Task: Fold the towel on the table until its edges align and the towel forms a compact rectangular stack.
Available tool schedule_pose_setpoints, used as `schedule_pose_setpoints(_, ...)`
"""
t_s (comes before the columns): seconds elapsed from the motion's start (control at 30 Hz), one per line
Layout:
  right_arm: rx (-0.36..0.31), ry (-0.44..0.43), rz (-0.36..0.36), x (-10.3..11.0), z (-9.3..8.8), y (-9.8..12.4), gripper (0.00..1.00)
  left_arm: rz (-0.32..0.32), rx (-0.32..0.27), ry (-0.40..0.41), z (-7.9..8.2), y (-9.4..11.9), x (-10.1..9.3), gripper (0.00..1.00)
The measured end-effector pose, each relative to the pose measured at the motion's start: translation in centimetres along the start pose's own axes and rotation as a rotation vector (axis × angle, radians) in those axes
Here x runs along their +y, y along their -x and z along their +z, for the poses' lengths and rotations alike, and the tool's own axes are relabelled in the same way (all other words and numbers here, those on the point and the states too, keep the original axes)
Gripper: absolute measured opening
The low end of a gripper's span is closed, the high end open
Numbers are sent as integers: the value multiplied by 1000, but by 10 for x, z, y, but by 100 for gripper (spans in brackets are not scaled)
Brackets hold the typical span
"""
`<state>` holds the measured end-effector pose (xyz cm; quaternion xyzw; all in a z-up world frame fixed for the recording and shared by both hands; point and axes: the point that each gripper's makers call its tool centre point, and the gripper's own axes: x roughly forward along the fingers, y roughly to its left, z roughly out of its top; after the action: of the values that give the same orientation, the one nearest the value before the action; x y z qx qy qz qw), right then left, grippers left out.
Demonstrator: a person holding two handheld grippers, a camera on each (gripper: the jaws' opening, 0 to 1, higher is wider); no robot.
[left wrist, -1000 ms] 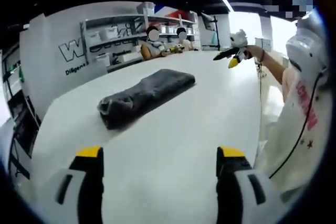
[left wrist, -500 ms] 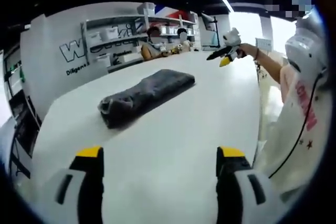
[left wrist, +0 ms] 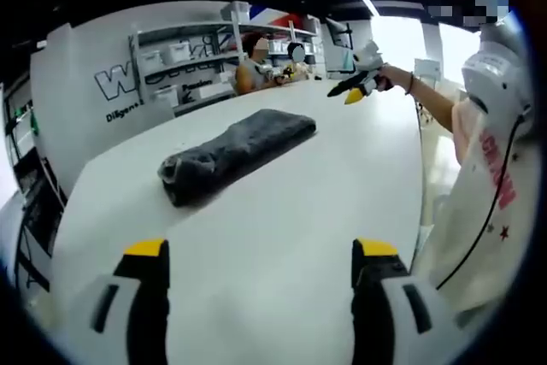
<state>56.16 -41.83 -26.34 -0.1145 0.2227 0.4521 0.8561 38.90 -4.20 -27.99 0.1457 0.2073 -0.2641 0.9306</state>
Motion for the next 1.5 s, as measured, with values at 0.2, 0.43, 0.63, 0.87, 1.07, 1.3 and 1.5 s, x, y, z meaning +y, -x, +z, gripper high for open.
schedule_pose_setpoints(0.2, 6, -14, 1, -2, -4, -2, 74, -5, 12, -2, -2, -2, -1, 92)
schedule_pose_setpoints(0.43, -9, -67, -7, -8, -2, -8, 70, 2, 2, -3, 2, -2, 1, 92)
schedule_pose_setpoints(0.63, -26, -73, -1, -9, 7, -14, 69, 2, 8, -10, 2, 0, -2, 92)
schedule_pose_setpoints(0.87, -34, -80, 4, -8, 19, -24, 68, 6, 11, -13, 0, 3, -2, 92)
schedule_pose_setpoints(1.07, -49, -118, 0, -13, 28, -37, 66, 7, 11, -12, 0, 3, -3, 92)
schedule_pose_setpoints(1.3, -51, -167, -6, -23, 33, -54, 63, 15, -8, -3, 2, 6, 0, 92)
schedule_pose_setpoints(1.5, -48, -235, -18, -38, 30, -71, 60, 15, 2, 0, -1, 6, 0, 92)
